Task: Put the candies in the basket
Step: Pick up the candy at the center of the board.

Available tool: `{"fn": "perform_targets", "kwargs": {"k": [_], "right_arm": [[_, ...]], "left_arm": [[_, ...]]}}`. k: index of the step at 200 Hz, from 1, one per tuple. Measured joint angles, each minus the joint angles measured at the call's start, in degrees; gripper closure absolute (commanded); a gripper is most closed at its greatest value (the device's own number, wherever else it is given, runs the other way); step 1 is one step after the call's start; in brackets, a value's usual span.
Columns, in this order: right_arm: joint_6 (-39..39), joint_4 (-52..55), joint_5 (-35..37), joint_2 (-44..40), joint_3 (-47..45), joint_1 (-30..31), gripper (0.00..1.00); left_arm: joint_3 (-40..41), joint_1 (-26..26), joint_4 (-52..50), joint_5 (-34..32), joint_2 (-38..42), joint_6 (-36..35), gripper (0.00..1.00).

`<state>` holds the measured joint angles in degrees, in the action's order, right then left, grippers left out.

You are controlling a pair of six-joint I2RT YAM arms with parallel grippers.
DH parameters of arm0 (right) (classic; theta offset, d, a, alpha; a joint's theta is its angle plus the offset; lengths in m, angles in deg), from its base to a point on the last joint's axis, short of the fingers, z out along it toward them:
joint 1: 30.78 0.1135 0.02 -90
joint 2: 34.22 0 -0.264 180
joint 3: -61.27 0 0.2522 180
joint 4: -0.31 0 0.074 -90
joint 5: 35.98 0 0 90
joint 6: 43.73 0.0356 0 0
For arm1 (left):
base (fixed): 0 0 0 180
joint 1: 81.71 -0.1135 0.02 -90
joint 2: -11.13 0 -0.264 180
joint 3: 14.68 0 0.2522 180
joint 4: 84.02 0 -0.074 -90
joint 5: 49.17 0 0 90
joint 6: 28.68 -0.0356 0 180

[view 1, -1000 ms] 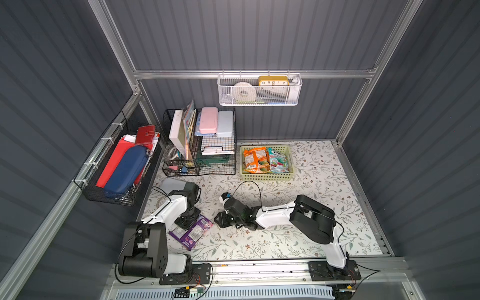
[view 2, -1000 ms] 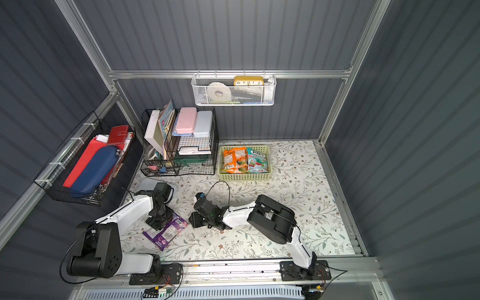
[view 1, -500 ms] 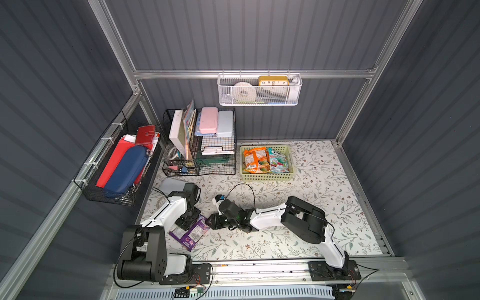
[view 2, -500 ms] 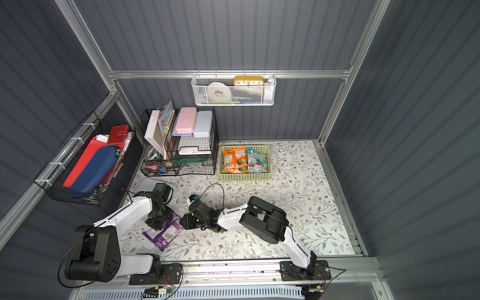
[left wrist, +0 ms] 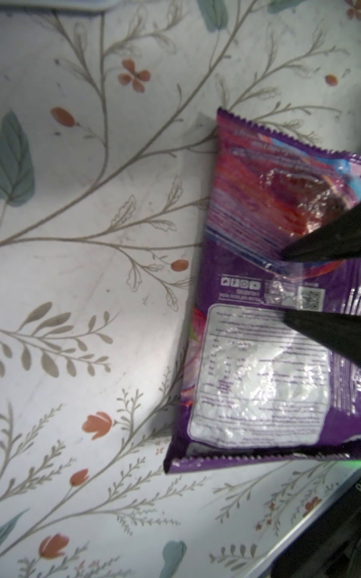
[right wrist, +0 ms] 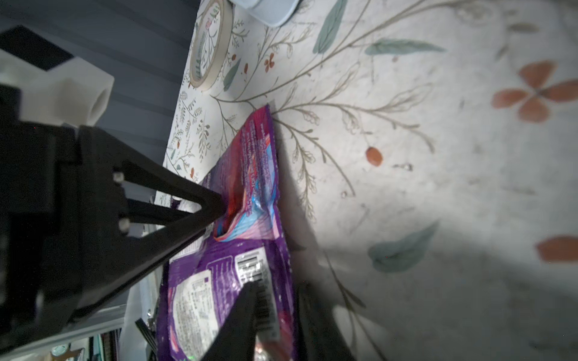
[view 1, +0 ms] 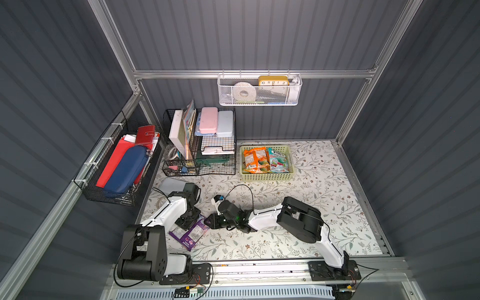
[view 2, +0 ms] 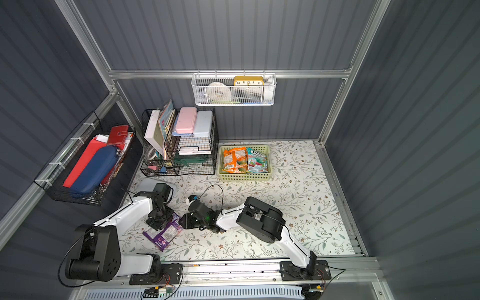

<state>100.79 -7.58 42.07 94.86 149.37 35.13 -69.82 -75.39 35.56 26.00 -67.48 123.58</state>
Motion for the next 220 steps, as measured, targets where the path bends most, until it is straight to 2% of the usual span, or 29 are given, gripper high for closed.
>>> {"fn": "perform_targets", "kwargs": {"k": [3, 40, 60, 95, 124, 130, 135, 138, 141, 186, 220], "right_arm": [[0.52, 0.02, 0.15, 0.0, -0.07, 0.0, 1.0], [0.0, -0.87, -0.02, -0.24, -0.74, 0.04, 1.0], [-0.37, -1.7, 0.04, -0.94, -1.92, -0.02, 1.0], [-4.13, -0.46, 2.03, -5.64, -6.25, -0.59, 1.0], [-11.37, 5.18, 6.16, -13.31, -8.59, -1.51, 1.0], [-12.76, 6.51, 7.17, -14.82, -8.68, -1.66, 1.0], [-14.25, 7.65, 8.04, -16.2, -8.68, -1.79, 1.0], [-14.99, 8.28, 8.57, -17.03, -8.7, -1.88, 1.0], [-15.91, 9.05, 9.2, -17.92, -8.7, -1.97, 1.0], [-26.67, 19.56, 16.76, -28.98, -8.96, -2.89, 1.0], [-31.67, 27.26, 21.31, -36.94, -9.55, -4.55, 1.0]], "left_arm": [[0.0, 0.0, 0.04, 0.04, 0.0, 0.0, 0.7], [-0.02, 0.0, 0.13, 0.33, 0.02, -0.02, 0.71], [-0.39, 0.0, -0.35, 0.46, 0.13, -0.52, 0.66], [-4.48, 0.0, -3.13, -1.7, 2.45, -2.75, 0.47], [-7.93, 0.0, -0.48, -1.79, 7.19, -10.32, 0.31], [-7.96, 0.0, 0.92, -1.22, 8.37, -12.15, 0.23], [-7.91, 0.0, 2.21, -0.39, 9.4, -14.08, 0.15], [-7.85, 0.0, 2.95, 0.24, 9.97, -15.43, 0.04], [-7.72, 0.0, 4.09, 0.81, 10.73, -16.65, 0.01], [-4.76, 0.0, 16.59, 14.91, 15.93, -31.45, 0.01], [-1.86, 0.07, 24.63, 25.4, 15.45, -37.29, 0.01]]}}
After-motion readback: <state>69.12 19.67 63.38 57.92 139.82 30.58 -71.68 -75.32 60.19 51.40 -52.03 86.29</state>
